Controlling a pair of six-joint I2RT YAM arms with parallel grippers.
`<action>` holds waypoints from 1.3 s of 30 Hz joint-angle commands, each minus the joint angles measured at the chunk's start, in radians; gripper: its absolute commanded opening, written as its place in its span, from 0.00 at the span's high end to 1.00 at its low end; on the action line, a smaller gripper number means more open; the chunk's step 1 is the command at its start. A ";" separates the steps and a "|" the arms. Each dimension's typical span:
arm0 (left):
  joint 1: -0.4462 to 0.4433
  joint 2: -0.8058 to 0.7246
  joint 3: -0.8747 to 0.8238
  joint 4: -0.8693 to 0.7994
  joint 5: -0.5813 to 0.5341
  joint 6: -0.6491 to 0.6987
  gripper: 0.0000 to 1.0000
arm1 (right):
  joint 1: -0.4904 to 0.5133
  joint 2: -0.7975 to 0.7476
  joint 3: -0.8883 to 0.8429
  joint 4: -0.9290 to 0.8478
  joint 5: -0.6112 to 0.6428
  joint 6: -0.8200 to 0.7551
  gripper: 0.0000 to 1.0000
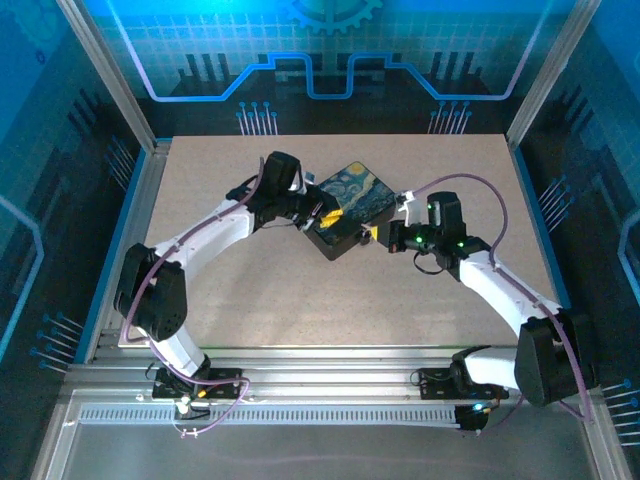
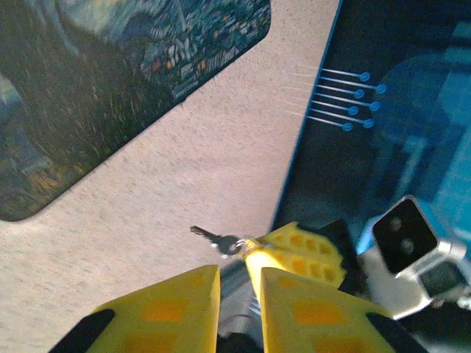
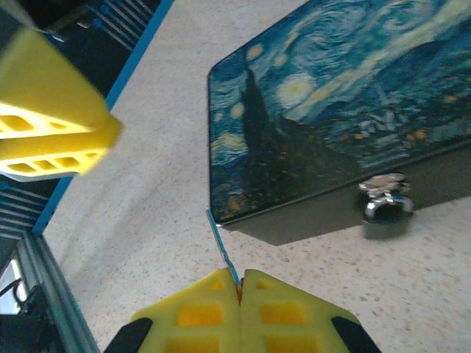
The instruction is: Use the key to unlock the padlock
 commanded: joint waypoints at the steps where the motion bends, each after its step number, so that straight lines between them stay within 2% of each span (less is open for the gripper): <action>1: -0.011 -0.005 0.098 -0.241 -0.154 0.279 0.70 | -0.058 0.004 -0.004 -0.051 0.001 -0.011 1.00; 6: -0.047 0.029 0.110 -0.316 -0.305 0.406 0.54 | -0.104 0.010 0.015 -0.118 0.002 -0.026 1.00; 8: -0.062 0.063 0.140 -0.351 -0.367 0.469 0.52 | -0.112 0.008 0.014 -0.127 0.003 -0.025 1.00; 14: -0.171 0.172 0.292 -0.404 -0.579 0.829 0.47 | -0.144 0.015 0.013 -0.157 0.045 0.002 1.00; 20: -0.237 0.294 0.460 -0.483 -0.621 1.087 0.46 | -0.198 0.009 0.016 -0.208 0.059 0.016 1.00; 24: -0.241 0.345 0.499 -0.498 -0.617 1.192 0.45 | -0.218 -0.008 0.020 -0.239 0.056 0.006 1.00; 27: -0.235 0.378 0.505 -0.492 -0.652 1.223 0.45 | -0.220 -0.017 0.022 -0.252 0.044 -0.003 1.00; 30: -0.197 0.400 0.494 -0.469 -0.660 1.192 0.45 | -0.221 -0.019 0.027 -0.255 0.022 -0.011 1.00; 34: -0.127 0.388 0.435 -0.395 -0.623 1.113 0.45 | -0.220 -0.019 0.028 -0.249 -0.024 -0.025 1.00; 39: -0.069 0.376 0.348 -0.339 -0.574 1.081 0.46 | -0.218 -0.009 0.033 -0.244 -0.062 -0.034 1.00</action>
